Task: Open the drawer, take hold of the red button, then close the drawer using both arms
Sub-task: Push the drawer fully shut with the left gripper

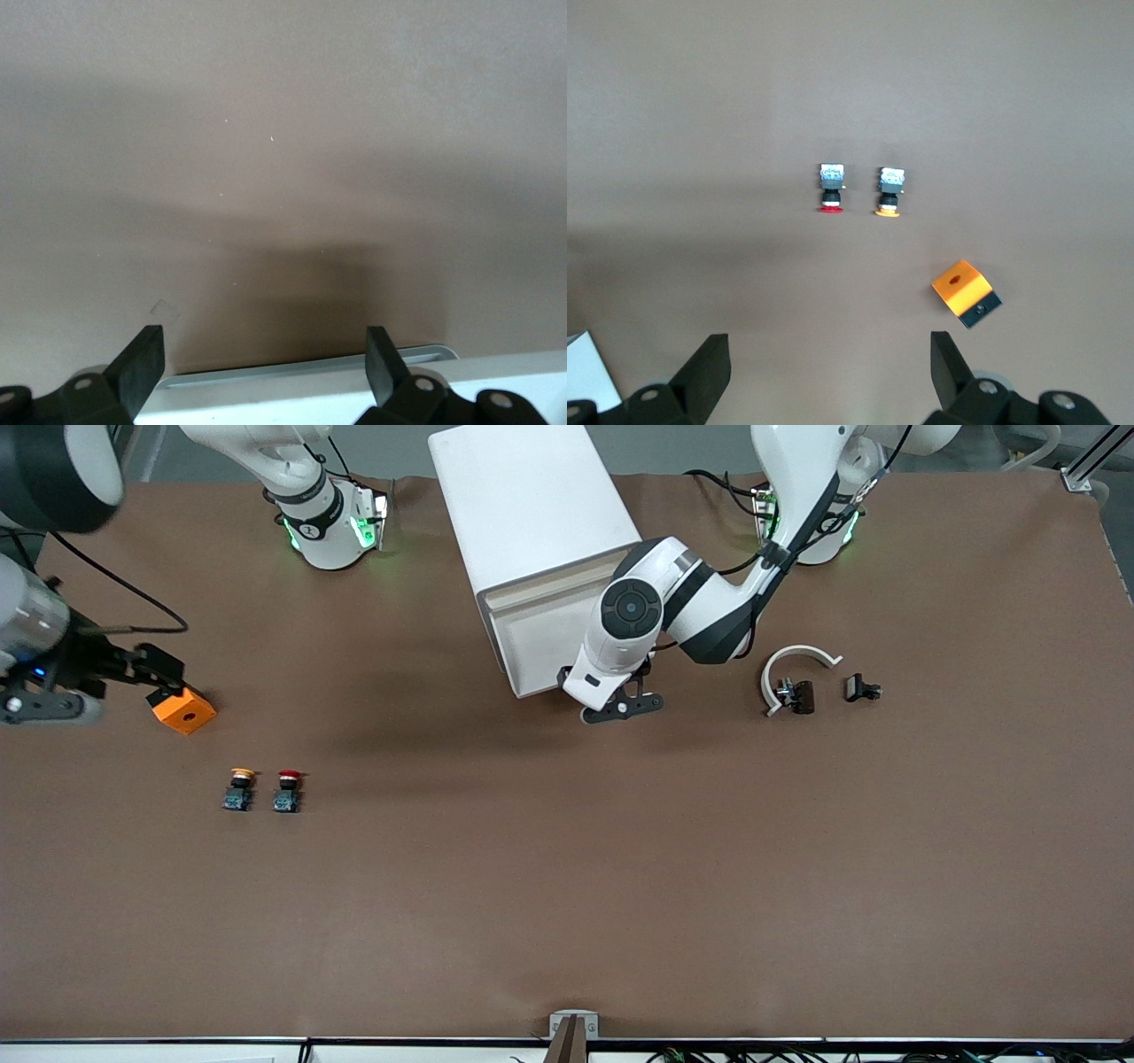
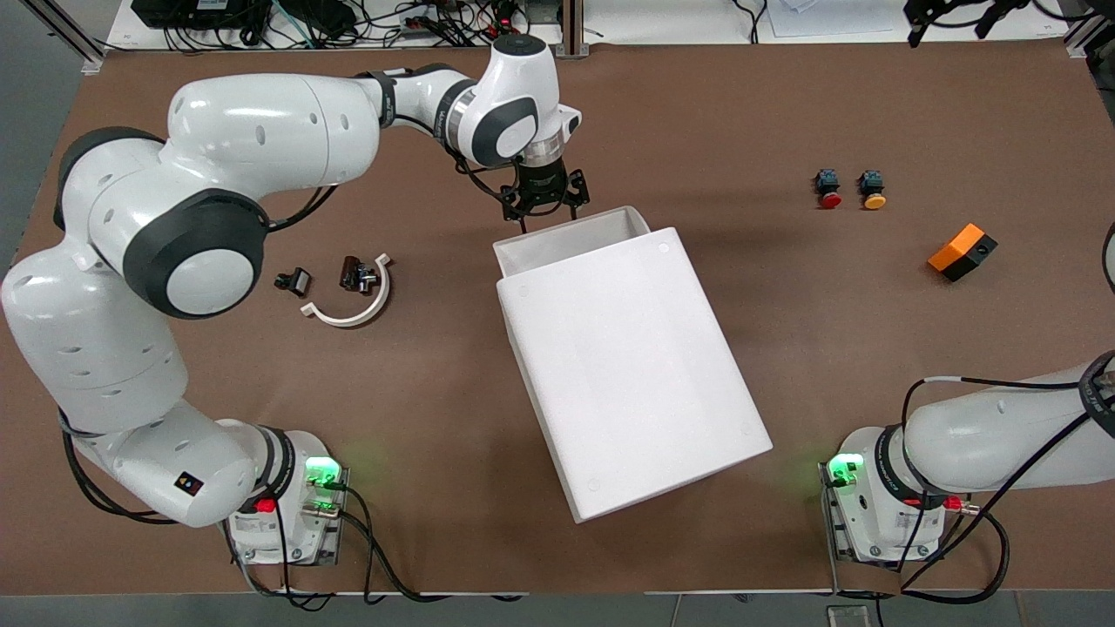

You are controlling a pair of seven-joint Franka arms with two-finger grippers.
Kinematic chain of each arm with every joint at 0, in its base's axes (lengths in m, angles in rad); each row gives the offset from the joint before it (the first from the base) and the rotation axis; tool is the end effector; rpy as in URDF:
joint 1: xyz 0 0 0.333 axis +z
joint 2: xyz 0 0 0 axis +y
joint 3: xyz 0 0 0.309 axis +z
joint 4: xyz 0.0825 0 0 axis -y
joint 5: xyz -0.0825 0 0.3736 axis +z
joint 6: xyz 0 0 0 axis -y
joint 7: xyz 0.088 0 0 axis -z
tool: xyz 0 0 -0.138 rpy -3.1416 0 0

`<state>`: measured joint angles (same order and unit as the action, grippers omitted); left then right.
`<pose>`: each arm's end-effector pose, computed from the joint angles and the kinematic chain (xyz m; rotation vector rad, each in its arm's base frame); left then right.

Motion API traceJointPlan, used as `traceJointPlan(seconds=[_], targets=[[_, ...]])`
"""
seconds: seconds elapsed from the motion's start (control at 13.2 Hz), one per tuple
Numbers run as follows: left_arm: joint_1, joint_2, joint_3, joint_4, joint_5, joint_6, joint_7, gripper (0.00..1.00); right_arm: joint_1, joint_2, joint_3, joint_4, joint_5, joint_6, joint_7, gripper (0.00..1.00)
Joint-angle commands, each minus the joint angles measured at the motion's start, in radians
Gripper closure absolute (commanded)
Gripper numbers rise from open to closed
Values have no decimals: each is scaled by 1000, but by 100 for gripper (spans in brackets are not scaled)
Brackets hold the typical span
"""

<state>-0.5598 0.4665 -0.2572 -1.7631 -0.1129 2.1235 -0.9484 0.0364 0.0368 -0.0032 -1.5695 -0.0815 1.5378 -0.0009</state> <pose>0.4343 -0.4603 0.2720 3.0445 0.3308 -0.3397 0.5485 0.0068 0.5647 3.0567 0.0523 -0.1027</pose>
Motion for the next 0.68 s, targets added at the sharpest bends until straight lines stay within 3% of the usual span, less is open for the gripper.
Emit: traceJointPlan(seconds=[0.0, 0.61], targets=[[1, -9, -19, -22, -62, 13, -10, 0, -9, 15, -3, 104, 11, -96, -2, 0], [1, -3, -59, -41, -143, -31, -13, 0, -35, 20, -1, 126, 14, -120, 7, 0]])
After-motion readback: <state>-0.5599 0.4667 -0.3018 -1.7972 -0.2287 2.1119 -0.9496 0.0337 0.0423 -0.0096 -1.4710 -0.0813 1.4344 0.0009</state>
